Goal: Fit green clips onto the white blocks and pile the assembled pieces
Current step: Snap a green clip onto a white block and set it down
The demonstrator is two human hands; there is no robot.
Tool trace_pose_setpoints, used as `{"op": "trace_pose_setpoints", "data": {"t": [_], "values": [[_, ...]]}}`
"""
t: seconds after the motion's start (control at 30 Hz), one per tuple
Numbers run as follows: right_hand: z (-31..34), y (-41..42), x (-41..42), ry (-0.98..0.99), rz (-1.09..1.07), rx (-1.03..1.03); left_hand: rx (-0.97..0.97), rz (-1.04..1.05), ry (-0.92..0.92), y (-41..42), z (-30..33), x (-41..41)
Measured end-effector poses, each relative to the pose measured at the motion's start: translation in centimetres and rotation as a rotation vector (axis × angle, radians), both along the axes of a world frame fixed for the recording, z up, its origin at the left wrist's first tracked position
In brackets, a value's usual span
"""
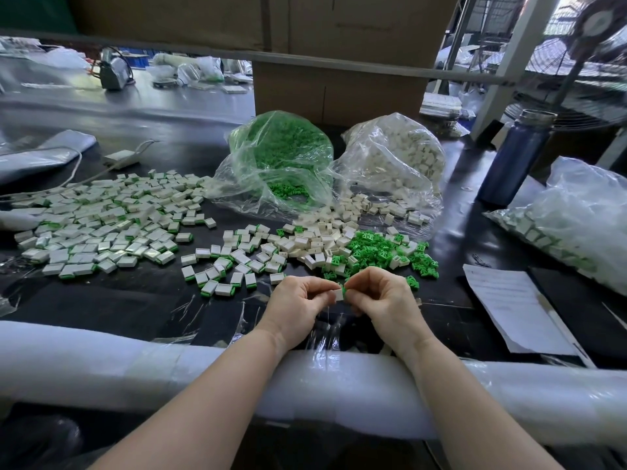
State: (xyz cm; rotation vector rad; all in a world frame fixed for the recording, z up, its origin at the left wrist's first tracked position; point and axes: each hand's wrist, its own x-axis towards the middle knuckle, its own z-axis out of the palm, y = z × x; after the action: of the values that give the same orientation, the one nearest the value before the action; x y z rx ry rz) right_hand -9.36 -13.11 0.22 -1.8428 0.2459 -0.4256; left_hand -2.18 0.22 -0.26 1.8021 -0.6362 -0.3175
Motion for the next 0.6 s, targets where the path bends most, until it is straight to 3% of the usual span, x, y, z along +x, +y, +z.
{"op": "trace_pose_setpoints", "data": {"t": [0.6], "values": [[-0.11, -0.34, -0.13, 0.01, 0.022, 0.034, 0.053, -0.038, -0.026, 0.06, 0.15, -0.22]]}}
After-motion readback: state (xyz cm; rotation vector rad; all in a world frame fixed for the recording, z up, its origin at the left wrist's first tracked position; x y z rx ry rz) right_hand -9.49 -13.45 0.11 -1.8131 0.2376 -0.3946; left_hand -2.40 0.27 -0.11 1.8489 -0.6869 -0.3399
